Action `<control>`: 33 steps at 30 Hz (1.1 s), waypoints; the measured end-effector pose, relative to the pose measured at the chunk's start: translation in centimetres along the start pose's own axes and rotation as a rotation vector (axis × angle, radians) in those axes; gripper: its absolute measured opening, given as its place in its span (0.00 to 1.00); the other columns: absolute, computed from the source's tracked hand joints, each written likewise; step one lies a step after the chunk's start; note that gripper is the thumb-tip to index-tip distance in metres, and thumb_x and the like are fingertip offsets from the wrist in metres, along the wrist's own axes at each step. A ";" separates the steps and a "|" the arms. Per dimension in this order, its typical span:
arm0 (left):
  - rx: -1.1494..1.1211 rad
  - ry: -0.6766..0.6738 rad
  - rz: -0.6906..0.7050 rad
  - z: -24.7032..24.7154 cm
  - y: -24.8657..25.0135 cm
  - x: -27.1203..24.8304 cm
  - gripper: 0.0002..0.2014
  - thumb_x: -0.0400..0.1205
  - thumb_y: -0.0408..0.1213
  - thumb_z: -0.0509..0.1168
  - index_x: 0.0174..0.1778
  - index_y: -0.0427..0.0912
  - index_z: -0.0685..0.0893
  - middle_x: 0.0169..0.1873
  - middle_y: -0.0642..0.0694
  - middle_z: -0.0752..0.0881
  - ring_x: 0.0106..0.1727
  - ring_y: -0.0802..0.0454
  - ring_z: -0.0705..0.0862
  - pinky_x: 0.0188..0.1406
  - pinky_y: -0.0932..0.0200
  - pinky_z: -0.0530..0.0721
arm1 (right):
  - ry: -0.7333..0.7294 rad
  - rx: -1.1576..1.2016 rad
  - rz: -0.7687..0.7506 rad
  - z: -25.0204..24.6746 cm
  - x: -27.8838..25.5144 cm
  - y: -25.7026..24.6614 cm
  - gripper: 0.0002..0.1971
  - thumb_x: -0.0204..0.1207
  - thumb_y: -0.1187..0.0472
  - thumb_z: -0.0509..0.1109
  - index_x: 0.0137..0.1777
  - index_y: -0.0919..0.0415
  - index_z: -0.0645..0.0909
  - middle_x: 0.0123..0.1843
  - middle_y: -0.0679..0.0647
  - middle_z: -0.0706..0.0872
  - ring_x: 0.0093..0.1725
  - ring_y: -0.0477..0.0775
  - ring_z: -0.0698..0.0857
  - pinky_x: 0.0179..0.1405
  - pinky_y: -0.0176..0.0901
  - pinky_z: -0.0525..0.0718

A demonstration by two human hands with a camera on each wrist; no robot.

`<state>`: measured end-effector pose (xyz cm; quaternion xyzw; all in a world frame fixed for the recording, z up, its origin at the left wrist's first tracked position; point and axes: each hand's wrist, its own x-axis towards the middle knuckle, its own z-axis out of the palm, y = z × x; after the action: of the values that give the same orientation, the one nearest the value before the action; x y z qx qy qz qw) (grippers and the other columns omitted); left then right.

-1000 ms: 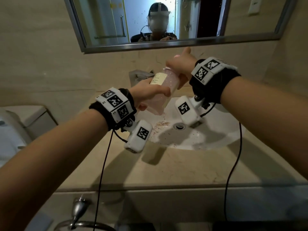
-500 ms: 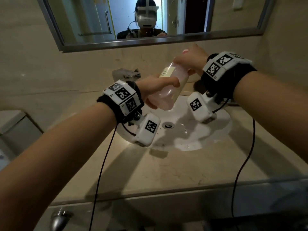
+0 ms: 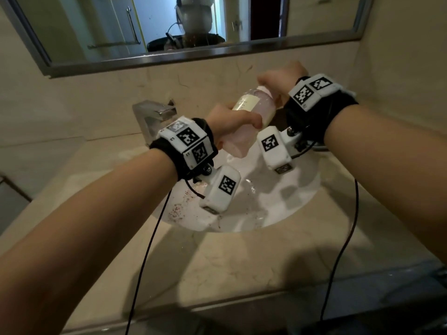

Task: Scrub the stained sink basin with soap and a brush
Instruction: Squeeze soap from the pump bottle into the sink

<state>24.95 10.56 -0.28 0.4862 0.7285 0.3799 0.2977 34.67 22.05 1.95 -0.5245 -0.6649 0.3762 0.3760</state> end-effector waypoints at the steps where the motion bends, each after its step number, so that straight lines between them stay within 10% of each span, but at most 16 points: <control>1: 0.003 -0.007 -0.002 0.0 0.1 0.2 0.15 0.71 0.42 0.72 0.52 0.47 0.79 0.32 0.51 0.79 0.25 0.57 0.76 0.11 0.78 0.67 | 0.021 -0.015 0.008 0.1 -0.2 -0.2 0.19 0.68 0.54 0.72 0.59 0.59 0.84 0.55 0.53 0.86 0.55 0.54 0.86 0.58 0.49 0.86; 5: 0.053 -0.076 -0.002 -0.3 0.3 0.7 0.19 0.69 0.48 0.71 0.54 0.50 0.79 0.38 0.49 0.83 0.30 0.53 0.80 0.15 0.72 0.68 | 0.104 -0.026 0.047 0.4 0.1 -0.6 0.15 0.53 0.53 0.71 0.38 0.59 0.86 0.42 0.54 0.91 0.43 0.56 0.90 0.48 0.57 0.90; 8: 0.088 -0.106 -0.004 -0.9 0.2 0.9 0.24 0.67 0.52 0.71 0.58 0.50 0.78 0.42 0.46 0.85 0.36 0.49 0.81 0.19 0.68 0.68 | 0.085 0.012 0.074 0.9 0.6 -0.9 0.36 0.51 0.51 0.74 0.62 0.62 0.75 0.54 0.56 0.85 0.50 0.59 0.88 0.49 0.57 0.88; 13: 0.122 -0.142 -0.054 -3.0 -1.3 1.1 0.20 0.70 0.54 0.68 0.54 0.49 0.79 0.38 0.48 0.84 0.32 0.53 0.79 0.25 0.68 0.70 | -0.121 0.122 0.161 3.8 -0.8 -2.2 0.41 0.64 0.51 0.74 0.75 0.57 0.58 0.62 0.60 0.77 0.50 0.65 0.85 0.41 0.62 0.88; 20: 0.186 -0.095 -0.201 -7.7 -5.8 0.3 0.18 0.72 0.59 0.69 0.46 0.50 0.78 0.42 0.51 0.82 0.41 0.54 0.79 0.36 0.62 0.76 | -0.239 -0.066 0.072 10.7 -1.3 -3.1 0.37 0.78 0.58 0.65 0.80 0.69 0.51 0.79 0.66 0.62 0.75 0.62 0.70 0.73 0.48 0.71; 25: 0.180 -0.028 -0.270 -10.3 -8.6 0.0 0.25 0.65 0.58 0.71 0.51 0.44 0.79 0.29 0.50 0.79 0.13 0.60 0.73 0.15 0.71 0.68 | -0.185 -0.019 0.040 15.0 -1.9 -4.4 0.51 0.52 0.40 0.74 0.73 0.64 0.62 0.73 0.62 0.70 0.70 0.65 0.76 0.68 0.59 0.77; 33: 0.102 0.124 -0.270 -12.0 -10.6 -0.4 0.17 0.68 0.51 0.72 0.45 0.47 0.78 0.27 0.51 0.78 0.07 0.62 0.71 0.12 0.77 0.65 | -0.327 0.003 -0.006 17.8 -2.2 -5.2 0.43 0.68 0.55 0.74 0.79 0.66 0.57 0.76 0.64 0.68 0.72 0.64 0.74 0.67 0.57 0.79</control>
<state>10.30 4.46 -2.80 0.3737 0.8226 0.3282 0.2755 16.92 17.10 -1.37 -0.4536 -0.7181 0.4566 0.2647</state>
